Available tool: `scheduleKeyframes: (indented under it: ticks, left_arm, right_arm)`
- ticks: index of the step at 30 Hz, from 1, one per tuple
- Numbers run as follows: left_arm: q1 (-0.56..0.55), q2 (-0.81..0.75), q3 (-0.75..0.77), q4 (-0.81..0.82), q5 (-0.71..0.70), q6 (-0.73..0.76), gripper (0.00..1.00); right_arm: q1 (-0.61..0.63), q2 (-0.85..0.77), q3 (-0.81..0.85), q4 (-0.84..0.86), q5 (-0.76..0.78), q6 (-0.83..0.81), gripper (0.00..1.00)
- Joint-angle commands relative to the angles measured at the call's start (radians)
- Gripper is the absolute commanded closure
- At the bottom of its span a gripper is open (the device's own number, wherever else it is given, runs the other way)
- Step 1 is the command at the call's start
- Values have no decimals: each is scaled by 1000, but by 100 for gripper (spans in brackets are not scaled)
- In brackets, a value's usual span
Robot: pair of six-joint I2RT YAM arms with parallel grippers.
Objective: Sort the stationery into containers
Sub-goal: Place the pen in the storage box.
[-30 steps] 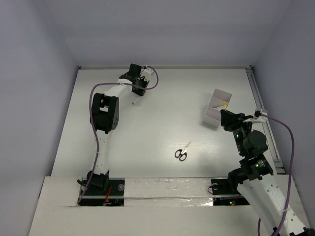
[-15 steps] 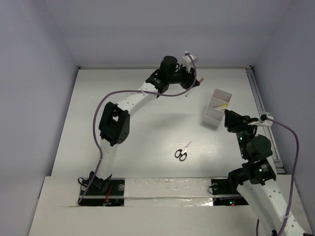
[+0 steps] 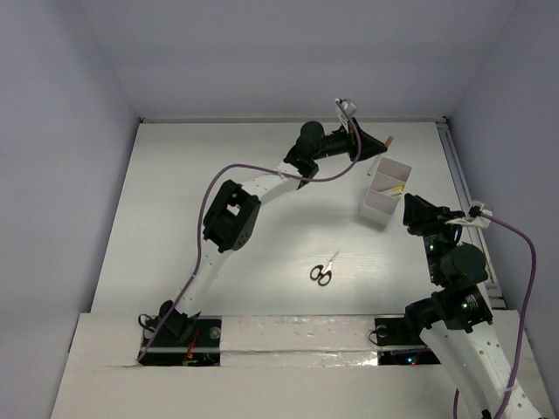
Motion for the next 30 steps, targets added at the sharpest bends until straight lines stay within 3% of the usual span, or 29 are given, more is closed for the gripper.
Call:
scheduleKeyframes:
  ticks: [1, 21, 30]
  left_arm:
    - [-33, 35, 66, 207, 20, -118, 100]
    - [-85, 266, 312, 160, -41, -21, 100]
    - [-85, 309, 354, 123, -77, 25, 100]
  right_arm:
    - [3, 3, 34, 15, 20, -17, 63]
    - [3, 5, 22, 41, -16, -23, 63]
    - [3, 7, 19, 54, -28, -24, 63]
